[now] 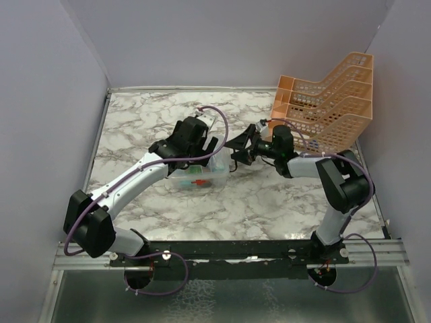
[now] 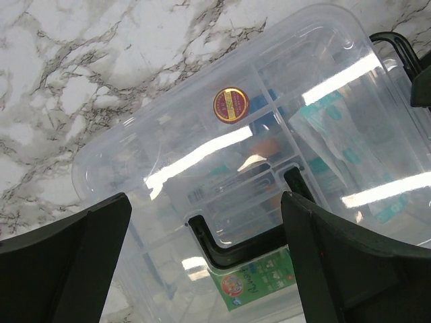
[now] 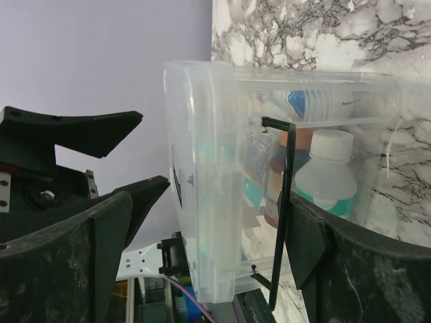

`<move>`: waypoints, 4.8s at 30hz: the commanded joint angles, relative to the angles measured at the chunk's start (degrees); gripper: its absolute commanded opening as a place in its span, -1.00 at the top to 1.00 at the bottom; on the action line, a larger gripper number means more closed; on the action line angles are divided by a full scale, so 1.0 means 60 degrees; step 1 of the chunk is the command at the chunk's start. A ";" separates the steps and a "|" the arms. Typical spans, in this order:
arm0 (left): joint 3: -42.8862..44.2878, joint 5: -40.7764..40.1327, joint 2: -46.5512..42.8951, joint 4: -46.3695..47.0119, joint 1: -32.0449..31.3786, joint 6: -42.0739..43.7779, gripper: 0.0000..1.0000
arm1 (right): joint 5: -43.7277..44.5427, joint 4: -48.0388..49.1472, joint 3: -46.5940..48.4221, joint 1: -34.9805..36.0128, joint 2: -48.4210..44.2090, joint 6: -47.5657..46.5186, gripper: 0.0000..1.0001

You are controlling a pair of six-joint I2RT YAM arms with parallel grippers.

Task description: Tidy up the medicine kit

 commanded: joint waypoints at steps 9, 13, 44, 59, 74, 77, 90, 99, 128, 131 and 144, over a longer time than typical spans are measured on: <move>-0.0771 0.0224 -0.0769 -0.0322 -0.0075 -0.0343 -0.92 | 0.1317 -0.4050 0.1111 0.0471 -0.1048 -0.2505 -0.71; -0.0851 0.0100 -0.0480 -0.0501 -0.0084 -0.0404 -0.89 | 0.2033 -0.5311 0.1486 0.0681 -0.1199 -0.2889 -0.64; -0.0816 0.0110 -0.0137 -0.0843 -0.0090 -0.0818 -0.84 | 0.5411 -1.0159 0.3736 0.1776 -0.1923 -0.3970 0.38; -0.0594 0.0371 0.0060 -0.0874 -0.0090 -0.0907 -0.79 | 0.4414 -0.9679 0.3884 0.1776 -0.1864 -0.4093 0.63; 0.1889 -0.0325 -0.0368 -0.1203 0.0273 -0.0859 -0.99 | 0.5894 -1.1404 0.5518 0.1787 -0.1879 -0.6442 -0.41; 0.2265 -0.0078 -0.0390 -0.1145 0.1085 -0.1257 -0.99 | 0.5984 -1.1731 0.5947 0.1867 -0.1636 -0.6809 -0.42; -0.1051 0.6151 -0.1205 0.0906 0.6675 -0.4152 -0.90 | 0.8145 -1.3046 0.8911 0.3995 0.0544 -0.8326 -0.42; -0.4021 0.9039 -0.1767 0.4177 0.8275 -0.6612 -0.97 | 0.9607 -1.3808 1.1209 0.5322 0.2319 -0.9707 -0.40; -0.7209 0.8703 -0.1775 0.8010 0.8291 -1.3880 -0.99 | 0.9710 -1.3741 1.0996 0.5701 0.3078 -1.0389 -0.38; -0.7281 0.8868 -0.1722 0.8009 0.8277 -1.4319 -0.99 | 0.9659 -1.3740 1.0971 0.5688 0.3081 -1.0346 -0.38; -0.7116 0.8926 -0.1225 0.7512 0.8273 -1.2522 -0.99 | 0.9555 -1.3726 1.0902 0.5685 0.3103 -1.0245 -0.37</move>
